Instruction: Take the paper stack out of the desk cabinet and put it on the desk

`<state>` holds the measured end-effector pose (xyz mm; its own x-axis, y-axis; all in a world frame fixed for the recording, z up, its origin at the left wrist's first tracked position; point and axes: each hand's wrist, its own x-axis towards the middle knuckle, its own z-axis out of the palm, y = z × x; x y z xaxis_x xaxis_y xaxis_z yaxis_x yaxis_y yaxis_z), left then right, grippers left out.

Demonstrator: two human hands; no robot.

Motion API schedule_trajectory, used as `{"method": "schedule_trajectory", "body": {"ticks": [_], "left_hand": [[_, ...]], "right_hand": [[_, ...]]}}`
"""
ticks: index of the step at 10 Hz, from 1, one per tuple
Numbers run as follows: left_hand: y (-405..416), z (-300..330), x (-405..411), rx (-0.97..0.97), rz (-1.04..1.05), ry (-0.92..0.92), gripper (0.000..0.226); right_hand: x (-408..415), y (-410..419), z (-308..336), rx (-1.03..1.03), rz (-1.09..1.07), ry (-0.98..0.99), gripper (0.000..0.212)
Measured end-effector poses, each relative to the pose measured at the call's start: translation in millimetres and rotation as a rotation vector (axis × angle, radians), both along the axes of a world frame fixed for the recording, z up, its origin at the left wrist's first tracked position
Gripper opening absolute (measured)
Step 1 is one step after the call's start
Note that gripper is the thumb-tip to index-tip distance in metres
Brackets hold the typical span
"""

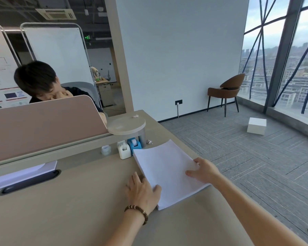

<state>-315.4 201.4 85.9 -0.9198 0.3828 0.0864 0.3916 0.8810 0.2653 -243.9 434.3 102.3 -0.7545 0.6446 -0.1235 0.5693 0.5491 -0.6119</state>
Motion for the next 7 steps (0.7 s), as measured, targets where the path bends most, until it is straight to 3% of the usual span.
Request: {"method": "schedule_trajectory", "body": {"ticks": [2,3,5,7], "left_hand": [[-4.0,-3.1,3.9,-0.162,0.01,0.073,0.07],[-6.3,-1.6,5.2,-0.144,0.005,0.07,0.073],[-19.9,20.8,17.6,-0.04,-0.059,0.108,0.068],[-52.0,68.0,42.4,0.372,-0.227,0.006,0.053]], "right_hand": [[5.0,-5.5,5.0,0.199,0.012,-0.148,0.077],[7.4,-11.9,9.2,0.274,0.037,-0.122,0.081],[25.6,-33.3,31.7,0.237,0.089,-0.001,0.078],[62.6,-76.4,71.9,0.259,0.142,0.212,0.067]]}}
